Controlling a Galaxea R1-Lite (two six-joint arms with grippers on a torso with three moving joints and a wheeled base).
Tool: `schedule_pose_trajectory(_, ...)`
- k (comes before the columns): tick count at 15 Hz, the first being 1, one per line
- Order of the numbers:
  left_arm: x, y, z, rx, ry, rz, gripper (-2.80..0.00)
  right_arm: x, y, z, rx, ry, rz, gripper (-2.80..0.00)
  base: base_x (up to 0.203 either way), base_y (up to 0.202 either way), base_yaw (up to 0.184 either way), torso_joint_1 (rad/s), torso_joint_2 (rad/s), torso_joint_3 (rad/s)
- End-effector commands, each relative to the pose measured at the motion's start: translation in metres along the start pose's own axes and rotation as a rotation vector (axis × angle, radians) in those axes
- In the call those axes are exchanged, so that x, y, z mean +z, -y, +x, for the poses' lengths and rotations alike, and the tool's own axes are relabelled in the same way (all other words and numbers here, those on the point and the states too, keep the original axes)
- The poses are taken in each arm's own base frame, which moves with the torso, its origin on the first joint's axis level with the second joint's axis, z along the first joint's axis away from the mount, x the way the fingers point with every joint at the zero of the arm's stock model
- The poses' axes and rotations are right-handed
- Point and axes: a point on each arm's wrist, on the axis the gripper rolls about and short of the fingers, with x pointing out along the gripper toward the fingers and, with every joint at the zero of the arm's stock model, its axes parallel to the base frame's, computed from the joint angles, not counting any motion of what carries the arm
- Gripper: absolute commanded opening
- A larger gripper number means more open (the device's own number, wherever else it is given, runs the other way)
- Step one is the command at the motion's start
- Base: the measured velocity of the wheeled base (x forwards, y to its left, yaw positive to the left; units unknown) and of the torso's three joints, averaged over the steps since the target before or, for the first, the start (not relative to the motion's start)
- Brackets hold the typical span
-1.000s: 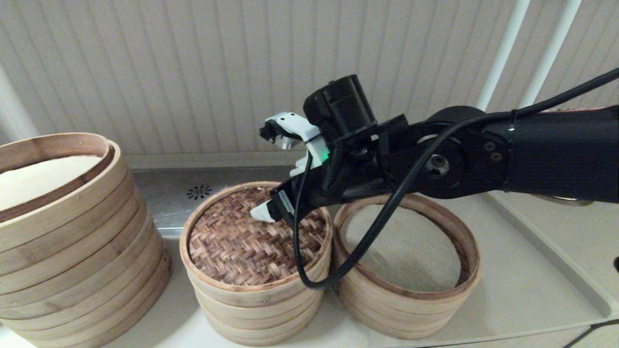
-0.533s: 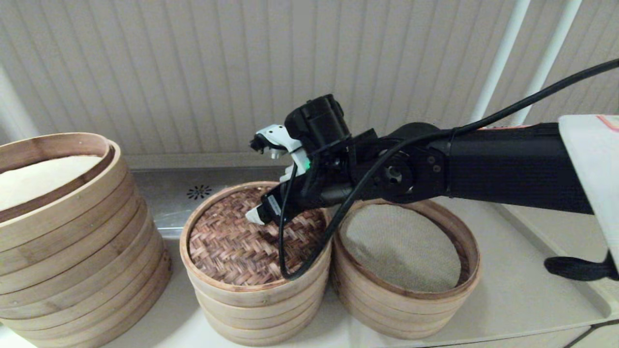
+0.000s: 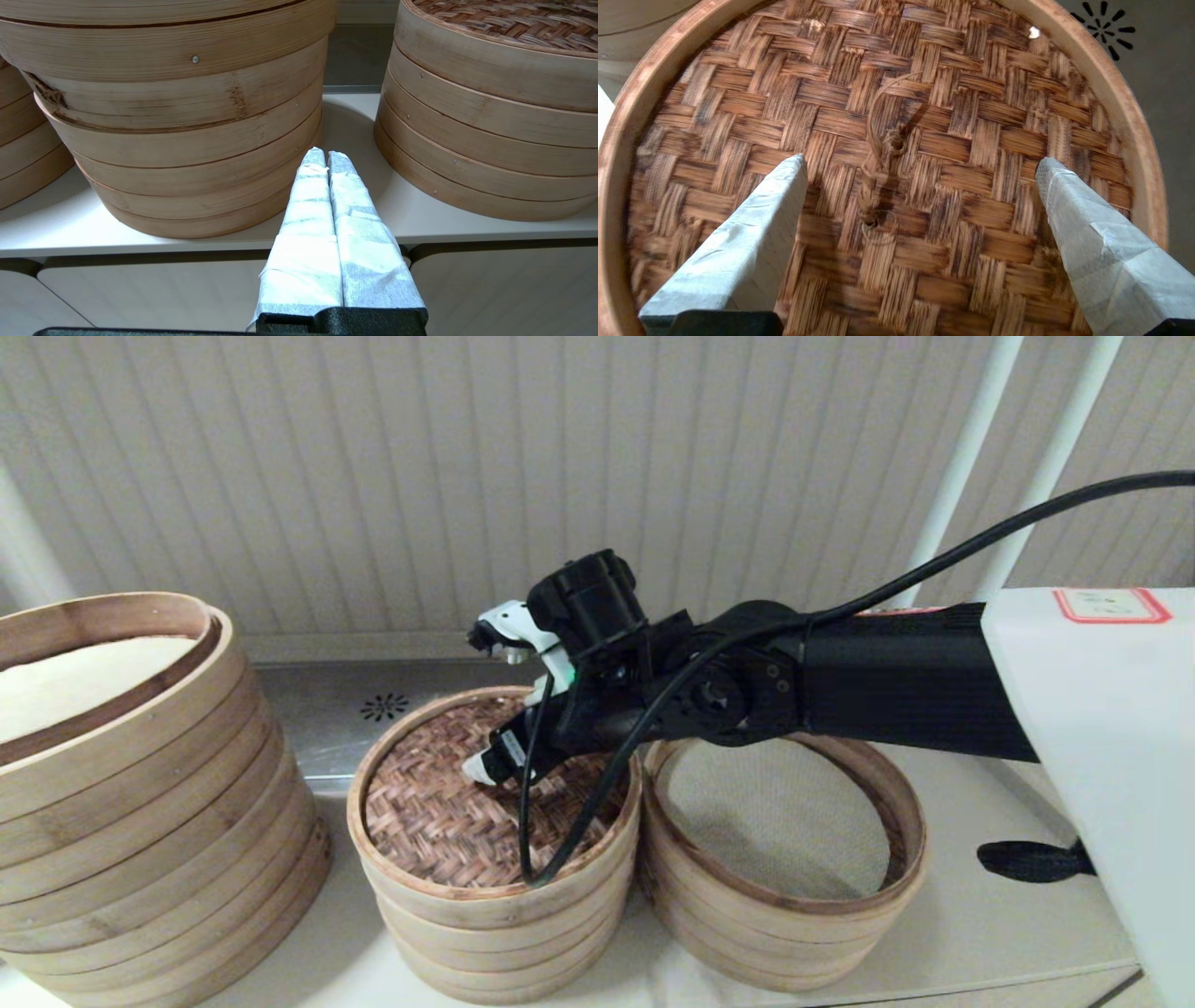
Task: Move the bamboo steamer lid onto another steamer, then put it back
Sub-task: Pick up the steamer
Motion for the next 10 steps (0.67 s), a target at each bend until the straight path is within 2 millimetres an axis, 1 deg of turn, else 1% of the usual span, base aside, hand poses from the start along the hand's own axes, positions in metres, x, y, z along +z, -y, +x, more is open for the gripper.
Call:
schedule_pose_trajectory(1, 0.0000, 0.0000, 0.0001, 0.000, -0.002, 0.000, -2.80, -0.0019, 0.0003, 0.0037, -0.002, -0.006, 0.000, 0.00, 0.000, 0.000, 0.000, 0.000, 0.00, 0.000)
schedule_pose_trajectory(3, 0.0000, 0.0000, 0.0001, 0.000, -0.002, 0.000, -2.80, -0.0024, 0.0009, 0.0048, -0.026, -0.007, -0.002, 0.00, 0.000, 0.000, 0.000, 0.000, 0.00, 0.000)
schedule_pose_trajectory(10, 0.0000, 0.0000, 0.0001, 0.000, -0.002, 0.000, -2.80, -0.0008, 0.0004, 0.0060, -0.027, 0.012, -0.002, 0.00, 0.000, 0.000, 0.000, 0.000, 0.00, 0.000)
